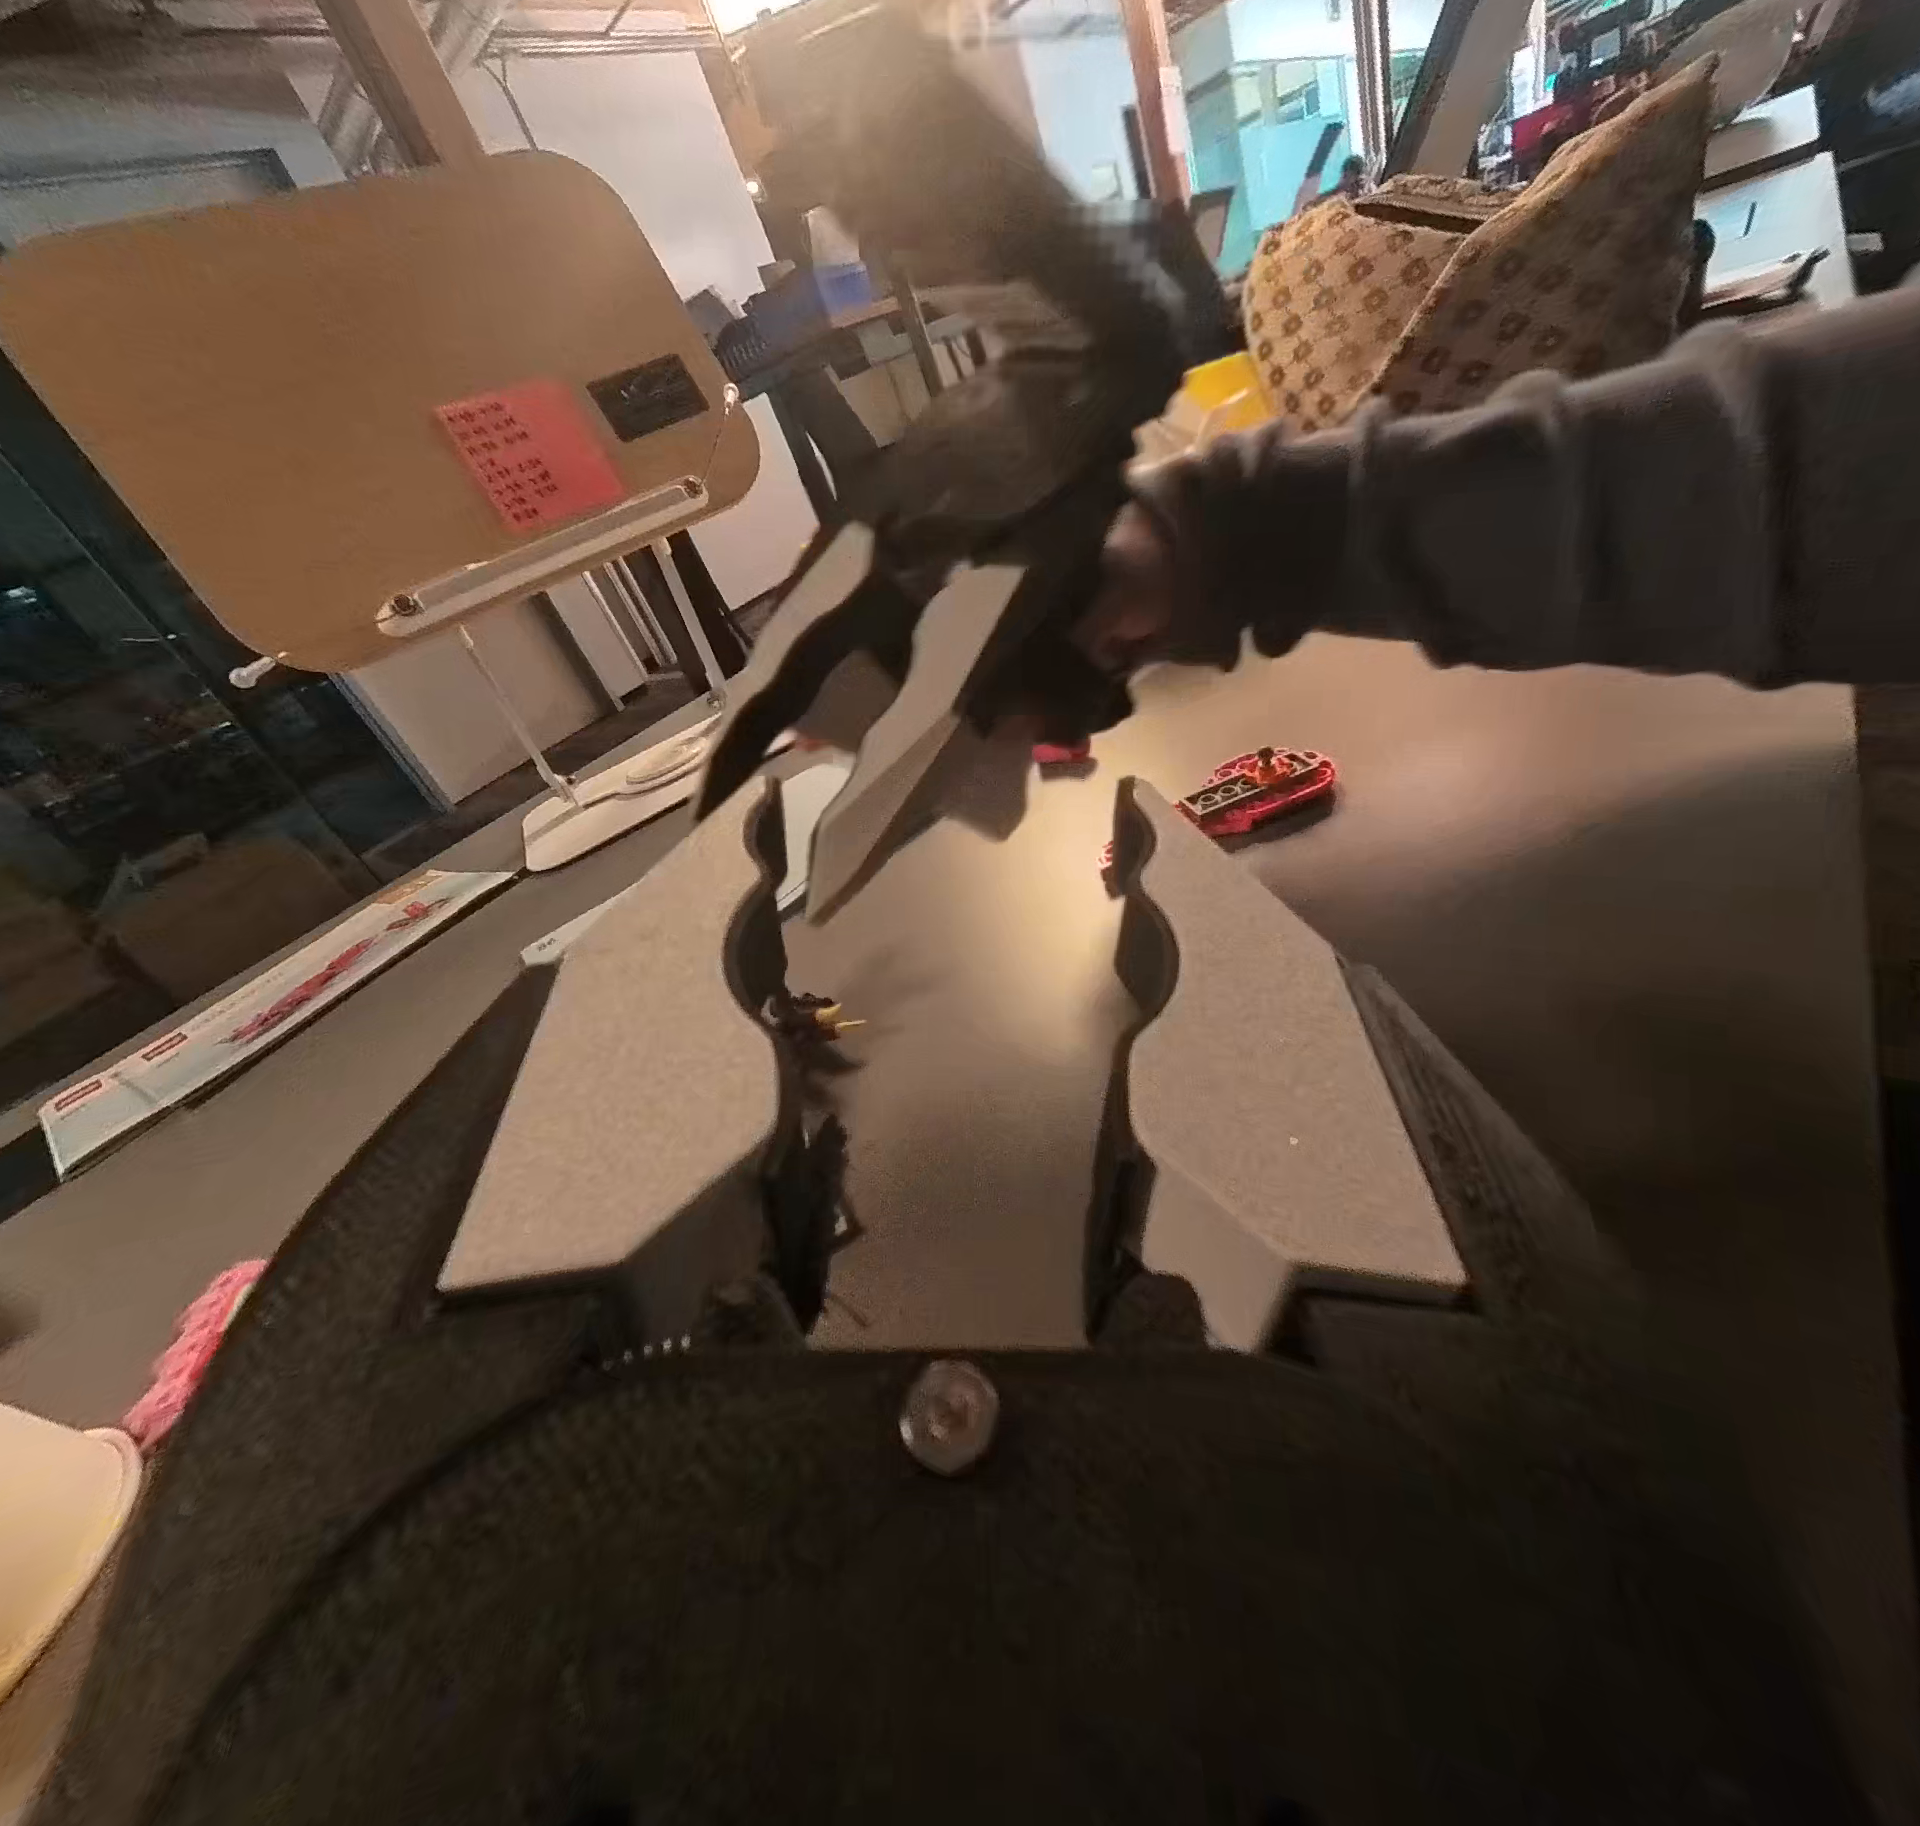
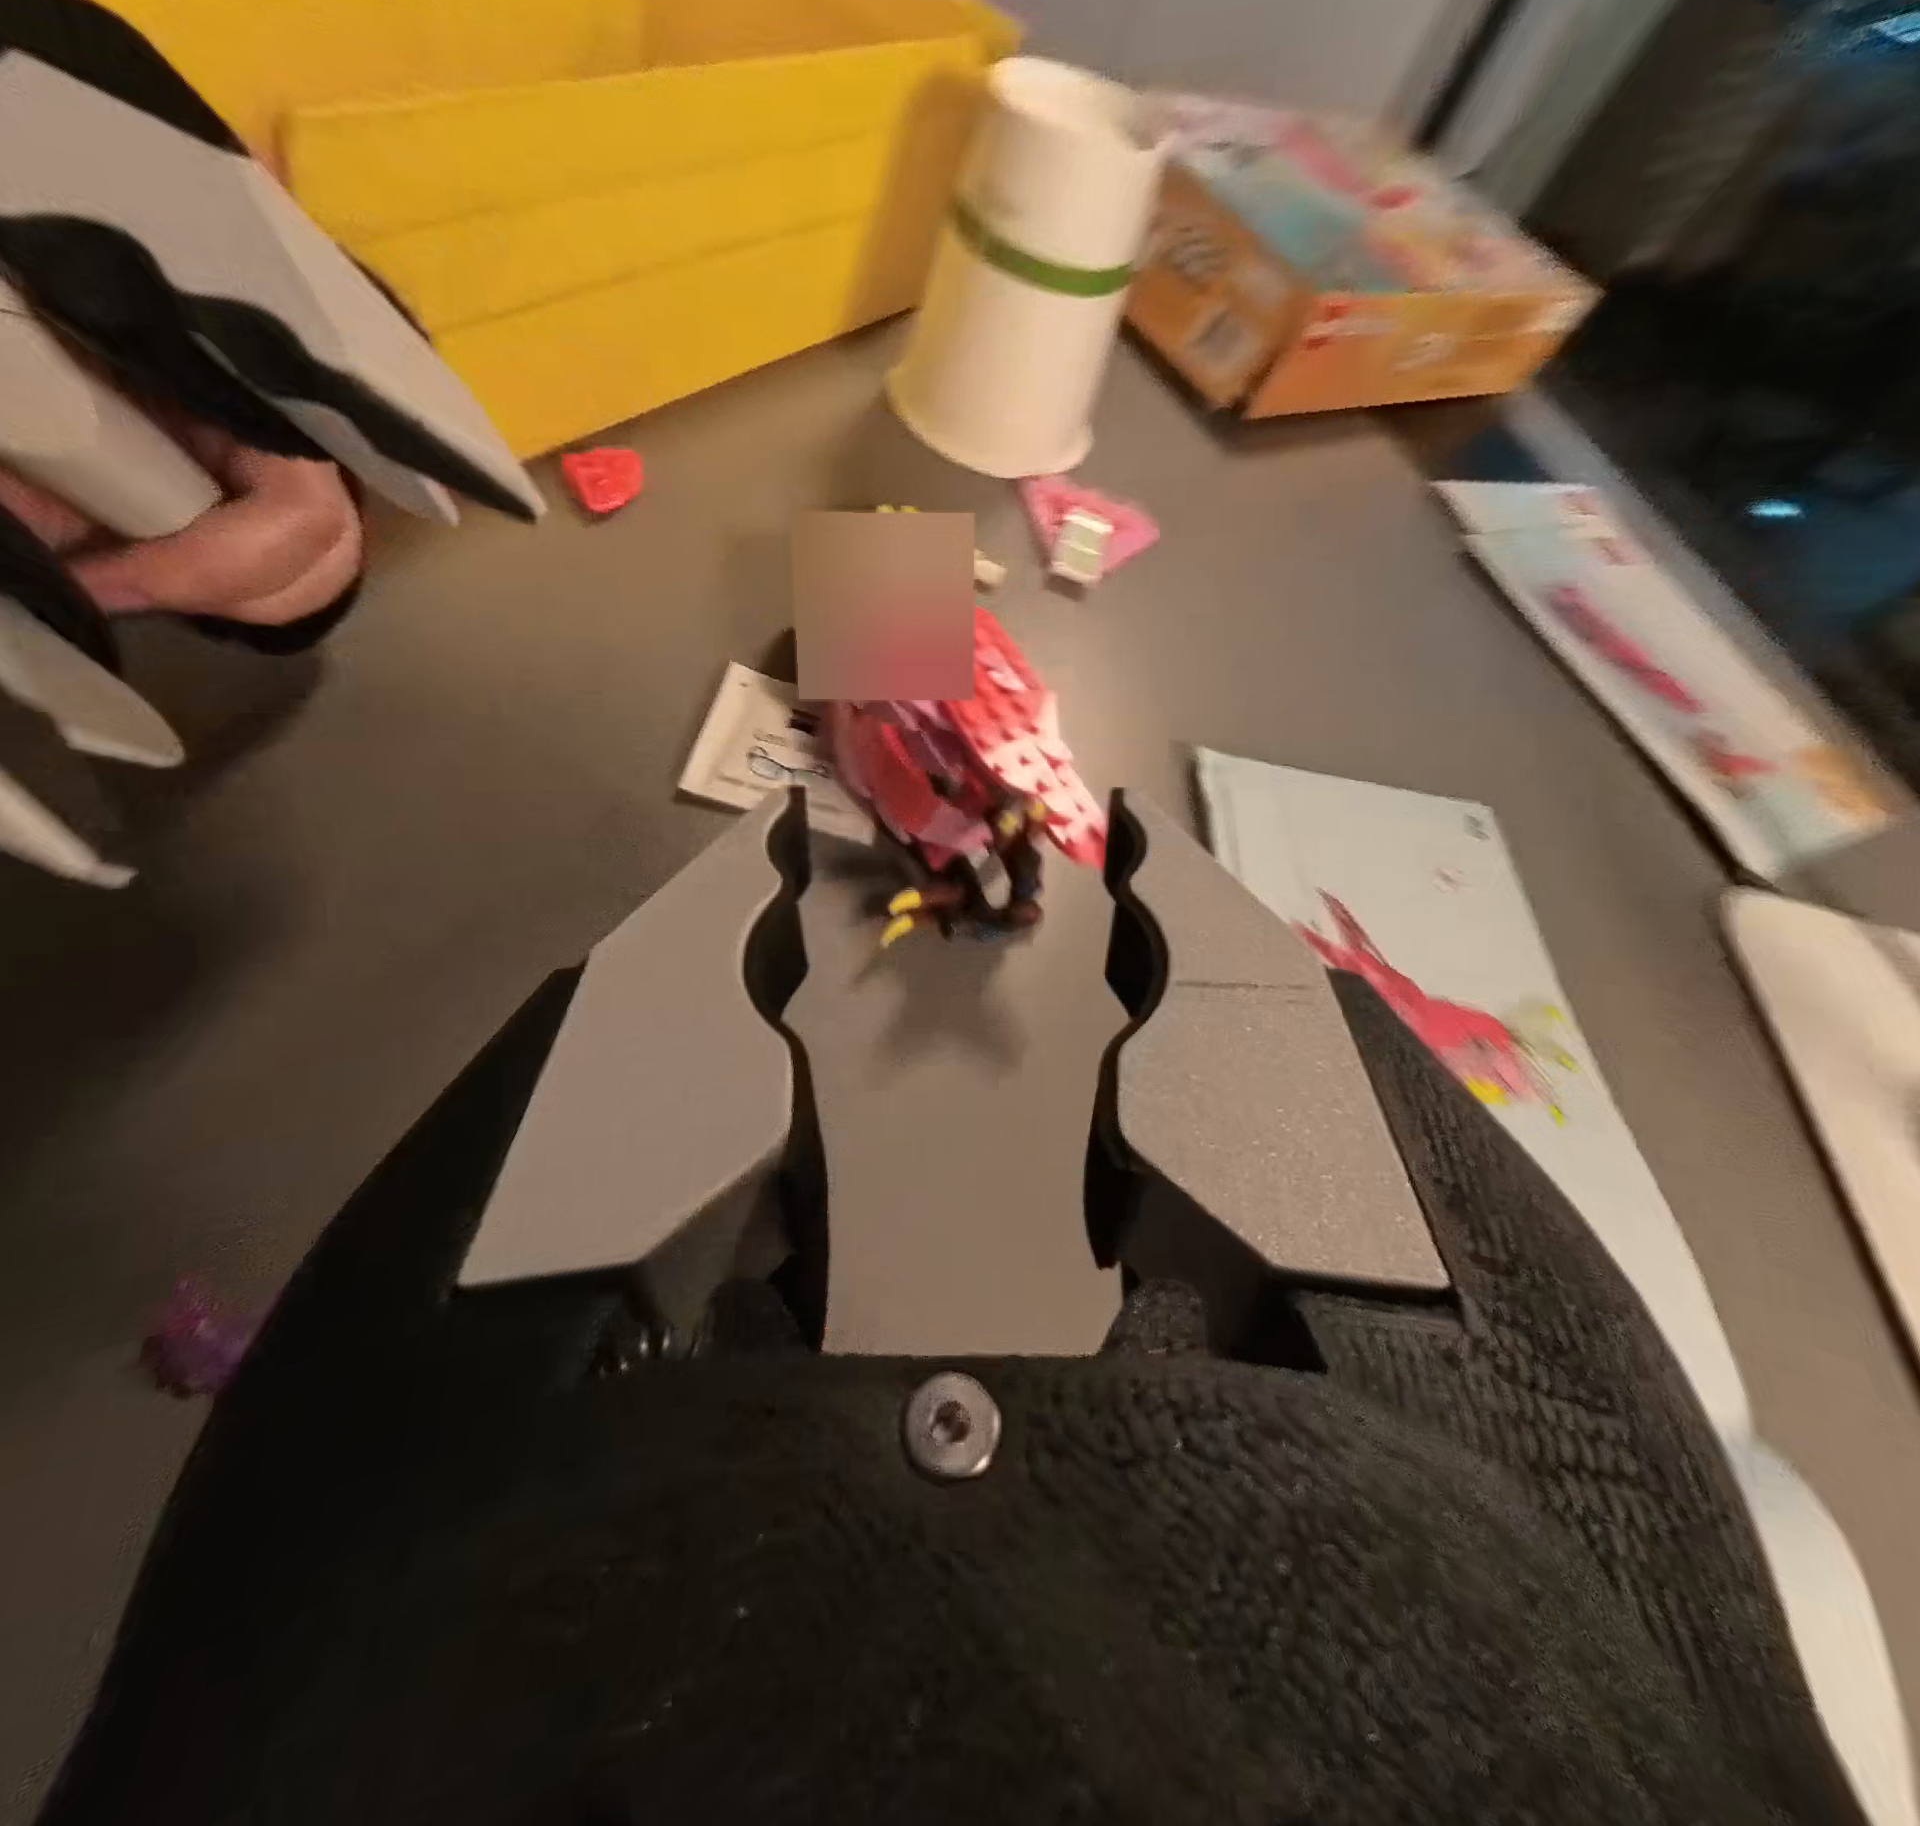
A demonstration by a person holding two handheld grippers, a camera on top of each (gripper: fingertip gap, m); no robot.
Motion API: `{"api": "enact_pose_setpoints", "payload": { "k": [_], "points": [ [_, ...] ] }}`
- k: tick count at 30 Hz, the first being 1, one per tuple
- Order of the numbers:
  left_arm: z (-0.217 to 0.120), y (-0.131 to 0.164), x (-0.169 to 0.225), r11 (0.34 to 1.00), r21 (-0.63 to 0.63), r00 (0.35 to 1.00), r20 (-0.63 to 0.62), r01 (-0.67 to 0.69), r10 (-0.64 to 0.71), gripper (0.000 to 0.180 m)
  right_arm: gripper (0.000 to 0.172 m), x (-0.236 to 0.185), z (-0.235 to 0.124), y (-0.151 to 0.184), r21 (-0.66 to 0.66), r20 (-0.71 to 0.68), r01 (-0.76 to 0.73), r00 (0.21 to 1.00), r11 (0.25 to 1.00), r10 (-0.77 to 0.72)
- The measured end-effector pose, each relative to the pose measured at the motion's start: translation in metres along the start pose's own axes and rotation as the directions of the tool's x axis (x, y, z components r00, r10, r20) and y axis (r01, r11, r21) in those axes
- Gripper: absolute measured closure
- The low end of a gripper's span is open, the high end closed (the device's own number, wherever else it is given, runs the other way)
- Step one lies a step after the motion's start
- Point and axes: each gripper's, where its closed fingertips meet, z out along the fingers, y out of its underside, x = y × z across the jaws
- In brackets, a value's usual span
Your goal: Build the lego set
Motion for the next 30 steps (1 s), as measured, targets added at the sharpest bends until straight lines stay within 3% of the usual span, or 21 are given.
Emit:
{"api": "enact_pose_setpoints", "payload": {
  "k": [4,6,11,14,21,30],
  "points": [
    [-0.004,-0.004,-0.006,1.0,0.025,0.999,0.031,0.012,-0.013,0.119,0.097,0.0,0.05,0.002,-0.15,0.165,0.119,0.982,0.982,-0.093],
    [-0.007,-0.008,-0.006,0.998,0.054,0.999,0.024,0.024,-0.025,0.12,0.092,-0.005,0.067,0.012,-0.251,0.274,0.133,0.96,0.959,-0.062],
    [-0.008,-0.009,-0.004,0.998,0.062,1.0,0.013,0.015,-0.016,0.12,0.103,-0.01,0.08,0.029,-0.401,0.422,0.146,0.906,0.904,0.041],
    [-0.008,-0.009,-0.002,0.998,0.063,1.0,0.011,-0.001,0.0,0.121,0.115,-0.009,0.08,0.036,-0.441,0.436,0.173,0.899,0.881,0.042],
    [-0.008,-0.011,-0.001,0.997,0.076,1.0,0.008,-0.012,0.012,0.122,0.118,-0.011,0.068,0.039,-0.406,0.411,0.14,0.911,0.903,0.043],
    [-0.008,-0.013,0.004,0.995,0.089,0.999,0.003,-0.044,0.044,0.127,0.118,0.017,0.017,0.028,-0.165,0.275,-0.169,0.938,0.972,0.21]
  ]
}}
